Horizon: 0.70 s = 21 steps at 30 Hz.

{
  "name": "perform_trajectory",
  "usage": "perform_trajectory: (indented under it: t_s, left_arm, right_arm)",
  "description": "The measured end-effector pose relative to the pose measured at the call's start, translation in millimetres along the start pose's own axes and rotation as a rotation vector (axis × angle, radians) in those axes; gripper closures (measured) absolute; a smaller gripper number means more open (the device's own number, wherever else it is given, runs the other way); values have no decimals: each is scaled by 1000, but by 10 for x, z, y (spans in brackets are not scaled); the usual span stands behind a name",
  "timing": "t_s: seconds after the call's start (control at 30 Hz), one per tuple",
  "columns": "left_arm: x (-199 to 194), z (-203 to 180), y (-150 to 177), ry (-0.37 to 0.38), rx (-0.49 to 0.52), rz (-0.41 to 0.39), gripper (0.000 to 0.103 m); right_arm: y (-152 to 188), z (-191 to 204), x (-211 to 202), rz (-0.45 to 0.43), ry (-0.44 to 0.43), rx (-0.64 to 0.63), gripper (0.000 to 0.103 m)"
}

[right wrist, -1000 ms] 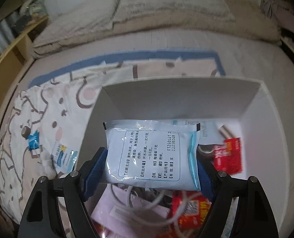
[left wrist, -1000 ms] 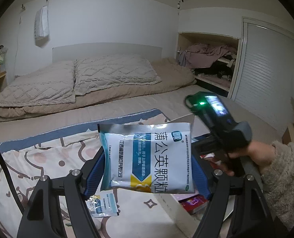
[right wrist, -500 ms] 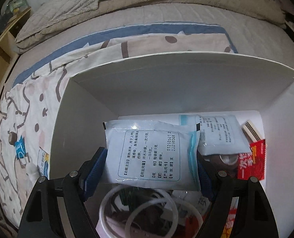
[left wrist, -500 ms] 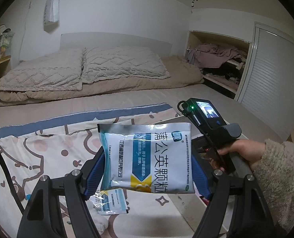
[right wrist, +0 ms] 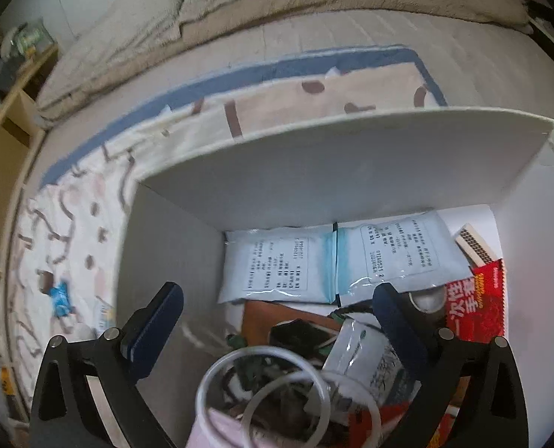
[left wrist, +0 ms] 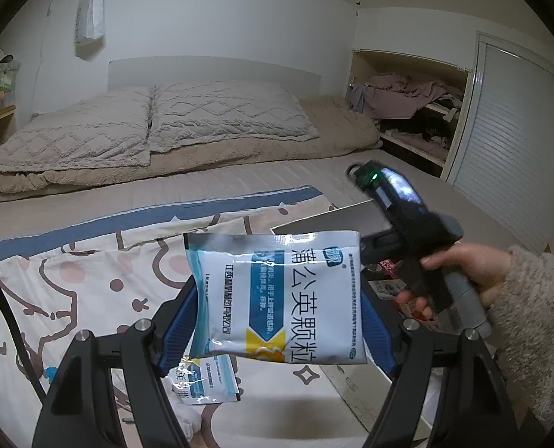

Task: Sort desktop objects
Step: 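Lower the white packet into the box and open the right tool while the left holds the sachet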

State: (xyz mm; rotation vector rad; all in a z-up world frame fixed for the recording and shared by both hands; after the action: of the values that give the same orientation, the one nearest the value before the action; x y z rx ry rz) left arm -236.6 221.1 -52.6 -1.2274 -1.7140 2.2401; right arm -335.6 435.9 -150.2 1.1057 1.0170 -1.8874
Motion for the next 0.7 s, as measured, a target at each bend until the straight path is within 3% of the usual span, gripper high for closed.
perform_trajectory:
  t_s: [0.13, 0.33, 0.53, 0.7]
  left_arm:
    - [10, -56, -36, 2, 11, 0, 25]
    - [80, -184, -164, 15, 13, -4, 25]
    - [275, -366, -370, 46, -5, 16, 25]
    - [561, -524, -525, 85, -31, 81, 25]
  right_arm:
    - [18, -28, -379, -49, -74, 19, 2]
    - [207, -154, -1069, -204, -143, -5, 1]
    - [478, -430, -1453, -363, -133, 3, 0]
    - [705, -670, -1533, -422, -115, 19, 0]
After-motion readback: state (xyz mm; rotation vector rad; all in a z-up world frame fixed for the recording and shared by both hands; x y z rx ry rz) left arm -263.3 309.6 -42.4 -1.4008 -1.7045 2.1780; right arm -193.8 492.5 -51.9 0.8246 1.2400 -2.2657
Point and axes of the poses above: each gripper's, at about its wrist camera, not at the fingertips, and x roughly the way its jaws point, z to its left, y to its underside, the point moved 3 cm from there along x, roughly the way its jaws point, and after that the axes turned 14 degrees about x, right-handed, at the moved point
